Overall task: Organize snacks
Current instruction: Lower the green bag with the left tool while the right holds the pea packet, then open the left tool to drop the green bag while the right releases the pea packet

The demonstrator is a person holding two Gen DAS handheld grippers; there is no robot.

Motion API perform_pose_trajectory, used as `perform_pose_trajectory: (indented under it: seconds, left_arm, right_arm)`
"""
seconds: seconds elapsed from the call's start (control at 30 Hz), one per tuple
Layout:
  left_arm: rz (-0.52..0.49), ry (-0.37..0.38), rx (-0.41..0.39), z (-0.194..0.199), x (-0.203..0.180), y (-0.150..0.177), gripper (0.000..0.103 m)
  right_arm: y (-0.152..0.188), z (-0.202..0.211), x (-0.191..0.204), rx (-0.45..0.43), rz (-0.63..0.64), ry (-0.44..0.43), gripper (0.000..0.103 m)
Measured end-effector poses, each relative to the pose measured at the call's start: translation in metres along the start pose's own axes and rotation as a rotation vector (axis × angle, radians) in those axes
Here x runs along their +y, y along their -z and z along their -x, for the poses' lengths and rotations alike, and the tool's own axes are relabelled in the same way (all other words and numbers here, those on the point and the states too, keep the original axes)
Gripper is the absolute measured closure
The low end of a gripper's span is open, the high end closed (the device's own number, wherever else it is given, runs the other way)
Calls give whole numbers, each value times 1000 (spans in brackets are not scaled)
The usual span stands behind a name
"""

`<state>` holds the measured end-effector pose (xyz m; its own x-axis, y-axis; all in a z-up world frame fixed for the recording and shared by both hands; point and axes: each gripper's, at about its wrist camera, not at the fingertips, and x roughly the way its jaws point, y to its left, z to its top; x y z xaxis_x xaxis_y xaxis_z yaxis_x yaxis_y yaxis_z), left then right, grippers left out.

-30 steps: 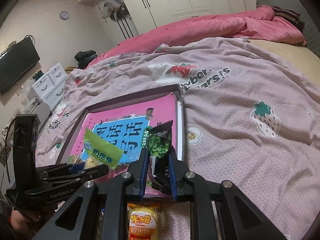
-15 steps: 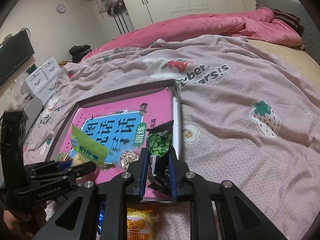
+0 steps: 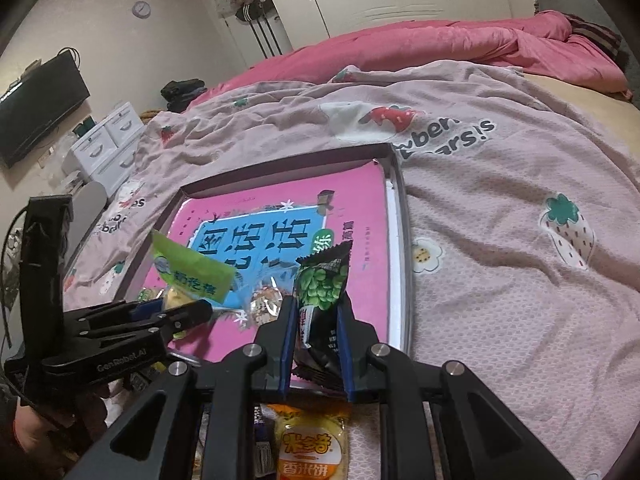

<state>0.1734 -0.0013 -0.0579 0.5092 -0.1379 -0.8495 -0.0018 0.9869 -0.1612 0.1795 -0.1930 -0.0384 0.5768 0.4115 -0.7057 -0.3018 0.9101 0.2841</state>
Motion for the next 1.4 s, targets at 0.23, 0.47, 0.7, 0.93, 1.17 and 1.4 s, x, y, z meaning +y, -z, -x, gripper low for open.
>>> perform_pose_trajectory:
  seconds: [0.23, 0.47, 0.7, 0.93, 1.17, 1.4]
  left_arm:
    - [-22, -17, -5, -2, -2, 1, 68]
    - [-20, -26, -7, -1, -2, 0, 68]
    - [-39, -41, -4, -1, -4, 0, 68]
    - [-60, -46, -4, 0, -8, 1, 67]
    - [-56, -37, -5, 3, -6, 0, 66]
    - [-62, -37, -14, 5, -8, 0, 65]
  right_arm:
    - [2, -7, -8, 34, -20, 61, 83]
    - [4, -7, -6, 32, -3, 57, 83]
    - [3, -8, -8, 35, -8, 73, 82]
    - [4, -7, -3, 34, 24, 106, 81]
    - [2, -3, 0, 13, 46, 117, 81]
    - [1, -1, -4, 15, 28, 126, 81]
